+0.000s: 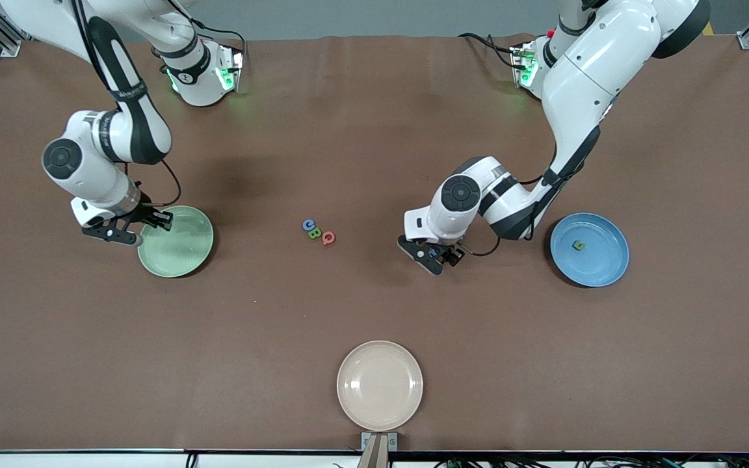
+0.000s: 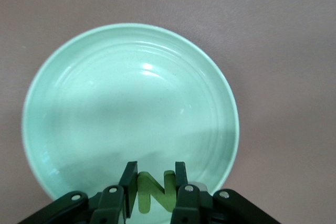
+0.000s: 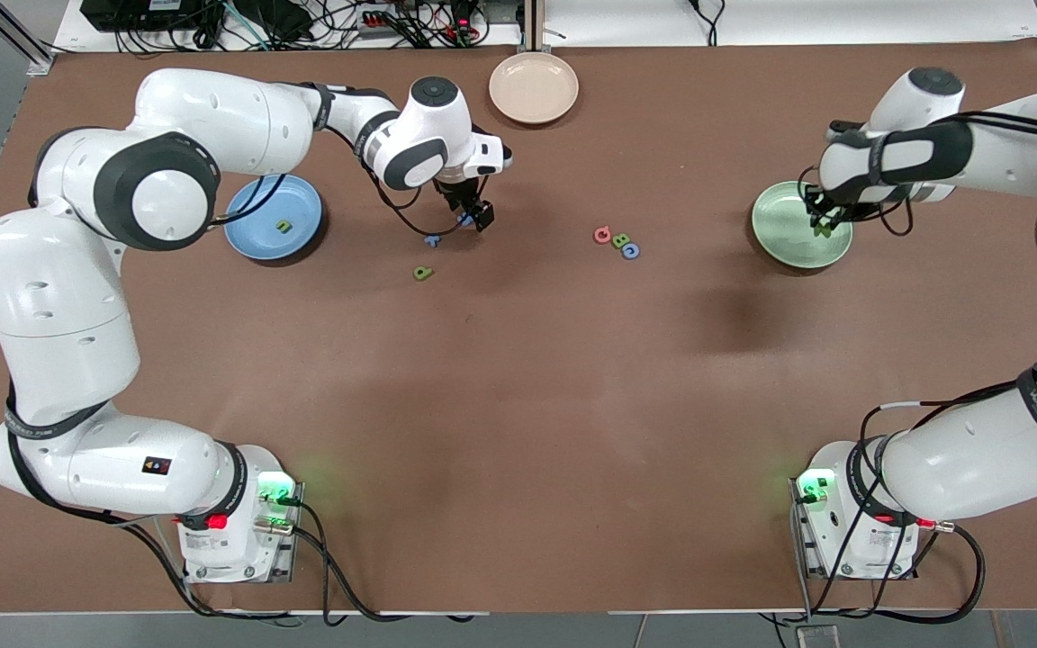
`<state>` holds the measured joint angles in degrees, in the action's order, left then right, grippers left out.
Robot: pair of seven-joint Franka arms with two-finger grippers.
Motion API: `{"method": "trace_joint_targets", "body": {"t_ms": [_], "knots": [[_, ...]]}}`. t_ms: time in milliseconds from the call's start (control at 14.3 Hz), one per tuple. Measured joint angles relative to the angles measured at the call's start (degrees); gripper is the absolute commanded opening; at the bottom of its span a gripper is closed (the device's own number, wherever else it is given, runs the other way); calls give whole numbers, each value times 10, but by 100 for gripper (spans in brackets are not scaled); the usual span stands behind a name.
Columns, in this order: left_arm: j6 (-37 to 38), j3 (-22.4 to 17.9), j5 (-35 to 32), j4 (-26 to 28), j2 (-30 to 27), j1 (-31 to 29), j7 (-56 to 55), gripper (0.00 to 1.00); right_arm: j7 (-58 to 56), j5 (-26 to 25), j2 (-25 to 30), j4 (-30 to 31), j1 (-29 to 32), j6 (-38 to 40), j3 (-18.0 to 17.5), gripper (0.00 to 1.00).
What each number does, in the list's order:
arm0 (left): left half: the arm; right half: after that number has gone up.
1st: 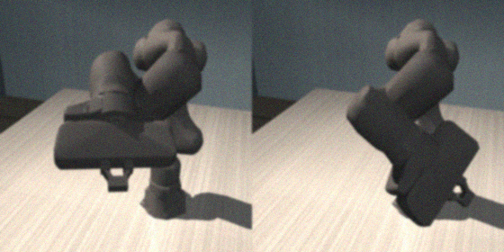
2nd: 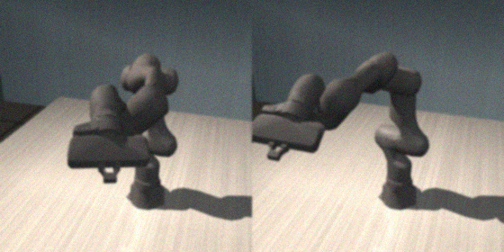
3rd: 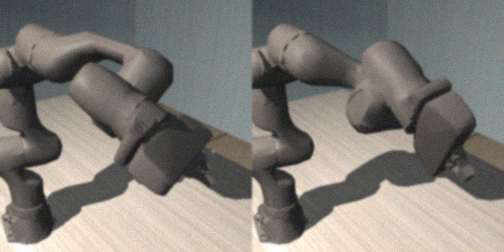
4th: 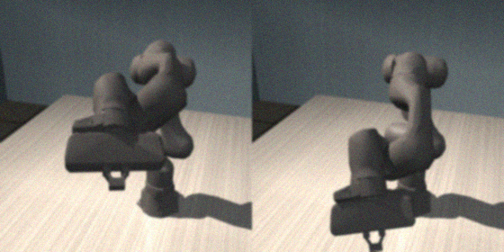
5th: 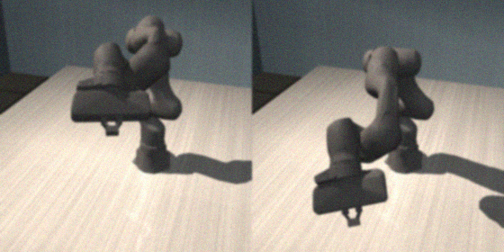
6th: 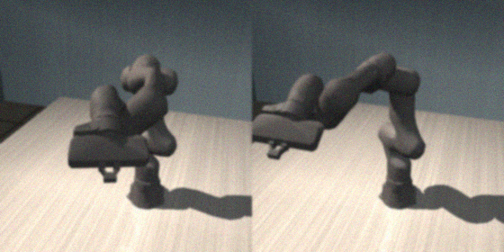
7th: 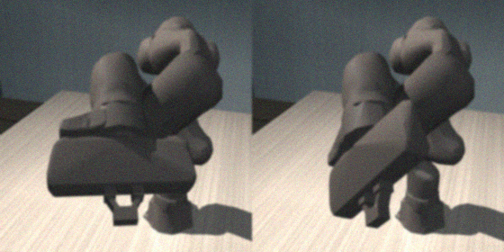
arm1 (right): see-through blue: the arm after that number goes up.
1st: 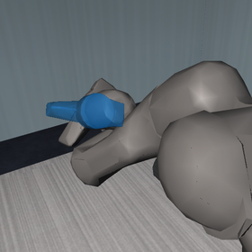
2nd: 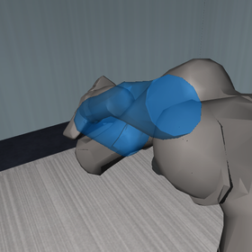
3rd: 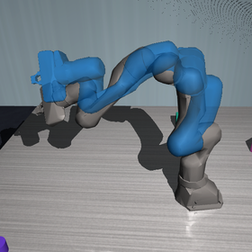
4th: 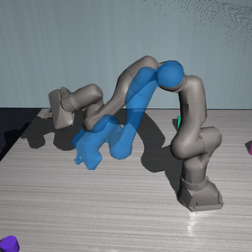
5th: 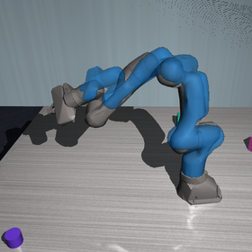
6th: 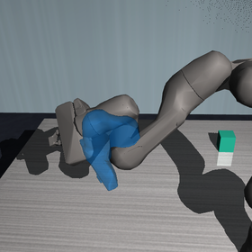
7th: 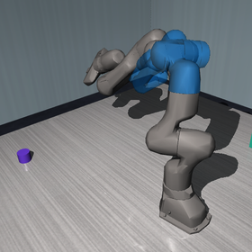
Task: Sort upper and lower case letters into plates
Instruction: 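Drop the N into the green plate while the left gripper grasps the m, then place the m in the blue plate while the right gripper grasps the c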
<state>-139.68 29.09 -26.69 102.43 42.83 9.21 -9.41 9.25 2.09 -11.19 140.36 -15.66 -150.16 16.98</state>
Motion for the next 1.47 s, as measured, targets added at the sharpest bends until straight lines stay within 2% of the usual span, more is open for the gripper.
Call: {"method": "trace_joint_targets", "body": {"t_ms": [140,209,279,349,419,558,698,768,977,1326,1466], "knots": [[0,0,0,-1,1,0,0,60,0,1,-38,1,0,-37,-3,5],[0,0,-1,-1,1,0,0,57,1,1,-54,1,0,-45,-4,13],[0,0,-1,-2,1,1,0,55,1,2,-64,0,0,-48,-5,40],[0,0,-1,-2,1,1,0,52,1,2,-65,-2,0,-44,-5,87],[0,0,-1,-2,2,1,0,49,1,2,-63,-4,0,-34,-5,100],[0,0,-1,-2,3,1,0,44,1,3,-62,-8,-1,-17,-8,100],[0,0,-1,-3,3,2,0,34,2,15,-51,-23,-6,21,-11,100],[0,0,-1,-3,3,2,0,32,2,33,-41,-39,-10,56,-12,100],[0,-1,-2,-5,3,3,0,16,40,107,-10,-98,-49,162,-14,100],[0,-1,-2,-19,-2,-1,-2,16,343,118,-10,-151,-198,167,-19,100],[5,-1,-2,-24,-19,-14,-29,16,411,118,-22,-156,-236,142,-20,100]]}}
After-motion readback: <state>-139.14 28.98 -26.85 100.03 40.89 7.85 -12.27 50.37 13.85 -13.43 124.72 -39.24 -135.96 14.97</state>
